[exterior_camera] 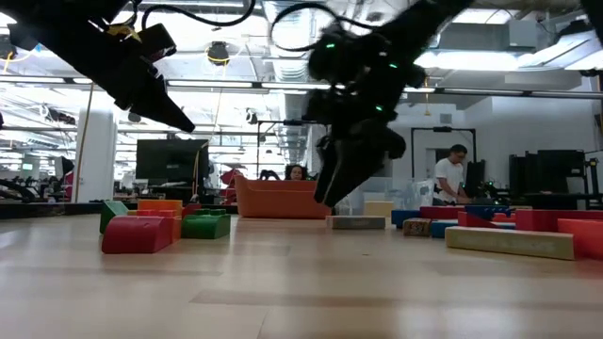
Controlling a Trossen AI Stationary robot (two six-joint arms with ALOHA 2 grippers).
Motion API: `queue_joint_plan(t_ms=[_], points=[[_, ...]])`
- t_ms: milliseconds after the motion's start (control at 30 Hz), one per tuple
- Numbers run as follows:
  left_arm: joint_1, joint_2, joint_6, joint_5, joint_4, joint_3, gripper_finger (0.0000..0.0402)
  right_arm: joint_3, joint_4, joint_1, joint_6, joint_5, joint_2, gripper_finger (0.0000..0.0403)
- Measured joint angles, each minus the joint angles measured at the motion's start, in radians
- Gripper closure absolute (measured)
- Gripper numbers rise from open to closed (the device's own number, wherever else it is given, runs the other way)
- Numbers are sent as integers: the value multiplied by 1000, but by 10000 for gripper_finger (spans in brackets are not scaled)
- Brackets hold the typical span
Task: Sort blocks by size
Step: Put the center wooden block into the transparent bin
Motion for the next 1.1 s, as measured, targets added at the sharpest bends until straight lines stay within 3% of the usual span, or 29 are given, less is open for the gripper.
queue_joint_plan(t_ms=[233, 567, 767, 967, 1100], points=[[0, 0, 8, 0, 7, 0, 177, -248, 350, -1, 39, 1, -77, 127], [0, 0, 4, 0, 10, 0, 177, -318, 397, -42, 38, 1, -74, 133], [0, 0, 1, 0, 9, 0, 177, -315, 406, -48, 30, -20, -22, 184], [-1, 0, -6, 0, 6, 0, 177, -315, 403, -45, 29, -16, -25, 264], [-1, 0, -3, 0, 6, 0, 177, -312, 363, -47, 28, -10, -69, 272]])
